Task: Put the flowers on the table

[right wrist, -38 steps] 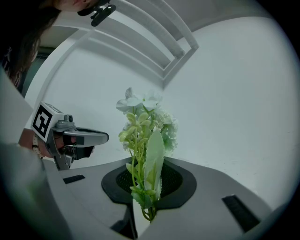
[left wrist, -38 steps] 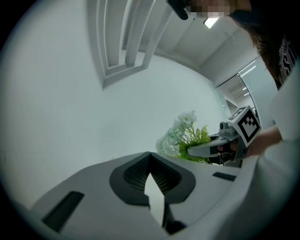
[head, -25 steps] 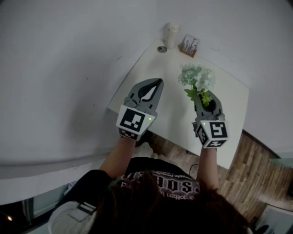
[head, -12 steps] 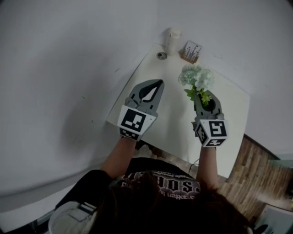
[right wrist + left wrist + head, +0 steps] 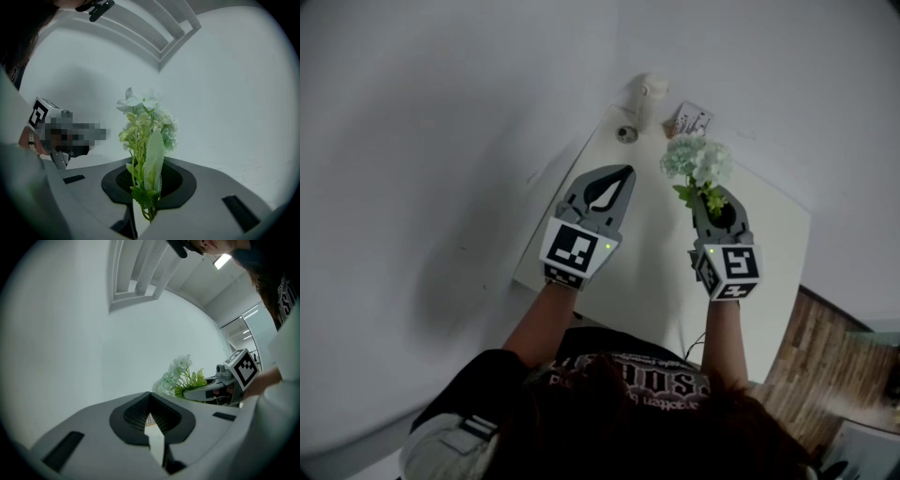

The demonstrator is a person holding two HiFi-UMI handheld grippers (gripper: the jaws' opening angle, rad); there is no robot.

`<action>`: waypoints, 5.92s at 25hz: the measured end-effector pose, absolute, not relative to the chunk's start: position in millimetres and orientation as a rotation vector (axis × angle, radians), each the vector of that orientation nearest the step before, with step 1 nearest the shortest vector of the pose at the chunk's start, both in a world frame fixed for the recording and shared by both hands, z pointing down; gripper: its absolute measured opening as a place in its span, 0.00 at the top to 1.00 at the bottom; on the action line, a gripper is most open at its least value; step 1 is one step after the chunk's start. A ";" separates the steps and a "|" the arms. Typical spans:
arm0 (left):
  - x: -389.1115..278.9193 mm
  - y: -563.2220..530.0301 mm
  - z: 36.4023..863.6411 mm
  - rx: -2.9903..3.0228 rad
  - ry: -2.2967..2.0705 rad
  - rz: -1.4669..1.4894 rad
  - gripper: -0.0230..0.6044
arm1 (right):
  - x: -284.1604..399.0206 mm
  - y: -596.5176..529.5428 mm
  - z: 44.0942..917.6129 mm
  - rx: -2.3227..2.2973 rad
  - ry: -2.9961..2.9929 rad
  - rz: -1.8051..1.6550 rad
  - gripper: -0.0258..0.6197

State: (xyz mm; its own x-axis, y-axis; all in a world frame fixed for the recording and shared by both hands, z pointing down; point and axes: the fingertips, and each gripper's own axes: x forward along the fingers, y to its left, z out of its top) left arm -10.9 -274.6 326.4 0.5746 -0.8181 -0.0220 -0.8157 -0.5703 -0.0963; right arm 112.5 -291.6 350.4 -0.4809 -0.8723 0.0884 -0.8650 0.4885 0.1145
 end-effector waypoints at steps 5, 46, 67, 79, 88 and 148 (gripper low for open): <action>-18.4 -295.1 331.4 -2.712 1.407 -0.052 0.97 | 106.6 -319.4 356.5 1.517 -2.577 -0.074 0.85; -32.3 -367.5 391.2 -2.864 1.371 -0.153 0.97 | 83.9 -468.9 535.3 1.429 -2.391 0.291 0.84; -36.5 -368.2 383.1 -2.799 1.381 -0.166 0.97 | 75.1 -468.8 557.4 1.318 -2.361 0.374 0.47; -28.4 -359.0 376.4 -2.833 1.358 -0.127 0.97 | 86.3 -452.0 508.7 1.391 -2.418 0.289 0.43; -19.4 -344.5 362.4 -2.806 1.339 -0.122 0.97 | 104.7 -411.8 467.5 1.465 -2.483 0.303 0.44; 38.2 -168.7 332.4 -2.770 1.289 -0.009 0.97 | 138.6 -169.9 338.5 1.582 -2.666 -0.130 0.91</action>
State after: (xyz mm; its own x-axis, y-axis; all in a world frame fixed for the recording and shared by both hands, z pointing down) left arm 38.2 -168.7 332.4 0.6447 -0.7638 -0.0313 -0.7633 -0.6410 -0.0805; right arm 138.6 -169.9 338.5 -0.4792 -0.8776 -0.0094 -0.8744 0.4765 0.0918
